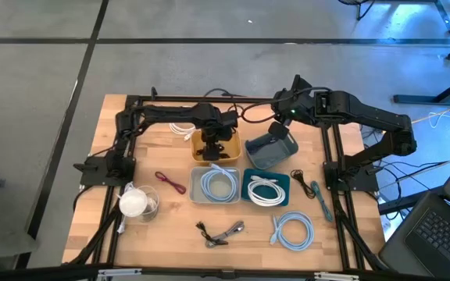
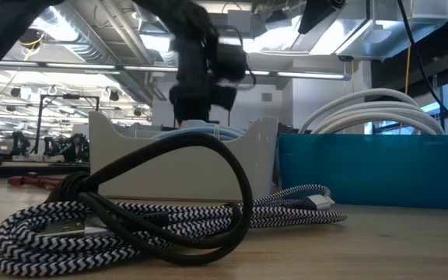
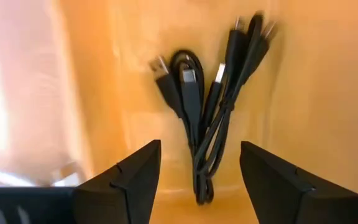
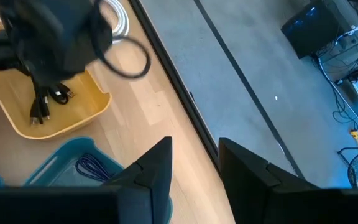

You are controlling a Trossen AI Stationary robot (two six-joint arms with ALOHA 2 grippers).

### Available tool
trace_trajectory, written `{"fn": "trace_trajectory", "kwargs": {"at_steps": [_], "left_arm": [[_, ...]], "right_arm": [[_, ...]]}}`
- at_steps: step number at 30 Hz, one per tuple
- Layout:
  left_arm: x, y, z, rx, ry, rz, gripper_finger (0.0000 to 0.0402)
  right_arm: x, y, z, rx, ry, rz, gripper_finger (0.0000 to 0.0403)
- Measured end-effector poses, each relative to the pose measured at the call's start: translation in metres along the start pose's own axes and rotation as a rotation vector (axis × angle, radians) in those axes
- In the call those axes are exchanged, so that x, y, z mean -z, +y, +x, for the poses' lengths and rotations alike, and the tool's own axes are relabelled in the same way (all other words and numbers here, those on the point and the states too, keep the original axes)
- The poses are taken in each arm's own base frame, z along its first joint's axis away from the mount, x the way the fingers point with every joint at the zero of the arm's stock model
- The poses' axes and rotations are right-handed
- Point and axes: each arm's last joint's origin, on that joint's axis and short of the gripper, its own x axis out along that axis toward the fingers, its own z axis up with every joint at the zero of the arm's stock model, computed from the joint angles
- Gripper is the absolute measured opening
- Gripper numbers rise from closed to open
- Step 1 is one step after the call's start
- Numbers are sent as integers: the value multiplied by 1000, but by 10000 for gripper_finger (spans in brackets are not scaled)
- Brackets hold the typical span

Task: Pick & Place USB Port
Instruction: Put the white USB cable into the blue bin

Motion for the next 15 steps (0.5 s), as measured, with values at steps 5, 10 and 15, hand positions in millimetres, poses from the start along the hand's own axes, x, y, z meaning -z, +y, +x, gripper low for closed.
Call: {"fn": "trace_trajectory", "kwargs": {"at_steps": [5,10,15], "left_arm": [[12,-4,-58,-41,-177,-4,207],[39,-11,-125,-81,-368,-7,199],[77,-10,-164,-149,-486,-25,197]], "right_arm": [[0,0,0,0,0,0,133],[1,0,0,0,5,-2,133],[3,0,0,1,25,11,133]]}}
